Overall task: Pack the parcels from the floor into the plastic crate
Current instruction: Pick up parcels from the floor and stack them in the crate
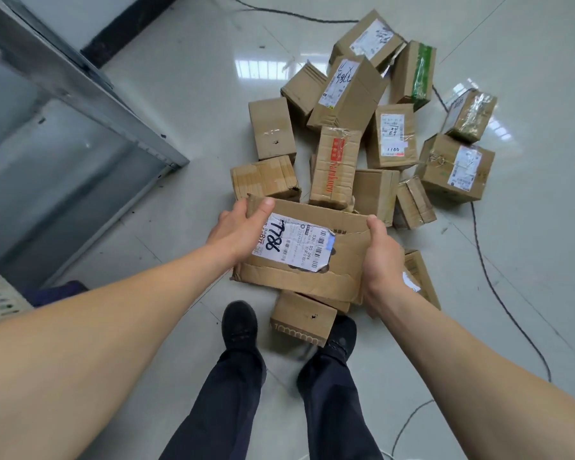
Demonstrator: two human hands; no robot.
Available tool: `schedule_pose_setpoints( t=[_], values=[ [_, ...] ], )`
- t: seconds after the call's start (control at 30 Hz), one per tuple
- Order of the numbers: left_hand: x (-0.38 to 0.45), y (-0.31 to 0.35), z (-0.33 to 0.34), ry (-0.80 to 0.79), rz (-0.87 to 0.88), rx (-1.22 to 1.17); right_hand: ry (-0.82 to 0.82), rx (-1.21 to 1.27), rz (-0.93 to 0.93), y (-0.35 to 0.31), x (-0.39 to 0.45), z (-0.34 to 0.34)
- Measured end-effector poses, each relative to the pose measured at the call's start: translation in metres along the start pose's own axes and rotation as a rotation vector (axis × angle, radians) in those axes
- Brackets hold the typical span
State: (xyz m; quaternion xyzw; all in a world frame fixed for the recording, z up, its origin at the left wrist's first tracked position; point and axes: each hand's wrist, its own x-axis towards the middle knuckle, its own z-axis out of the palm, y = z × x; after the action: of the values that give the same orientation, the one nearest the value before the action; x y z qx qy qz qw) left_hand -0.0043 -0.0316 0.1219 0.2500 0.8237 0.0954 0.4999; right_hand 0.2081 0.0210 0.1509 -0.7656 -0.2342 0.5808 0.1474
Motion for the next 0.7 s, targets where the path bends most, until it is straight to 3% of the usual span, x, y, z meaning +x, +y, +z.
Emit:
schedule_pose_setpoints(
  t=[0.33,0.7],
  values=[
    [-0.124,0.049,-0.095,0.147,0.112,-0.092,0.043,-0.033,-0.240,-0.090,-0.135,-0.015],
    [-0.292,0.026,-0.166,0.452,0.225,-0.364,-0.238,-0.103,-0.524,-0.122,-0.277,-0.025]
  ],
)
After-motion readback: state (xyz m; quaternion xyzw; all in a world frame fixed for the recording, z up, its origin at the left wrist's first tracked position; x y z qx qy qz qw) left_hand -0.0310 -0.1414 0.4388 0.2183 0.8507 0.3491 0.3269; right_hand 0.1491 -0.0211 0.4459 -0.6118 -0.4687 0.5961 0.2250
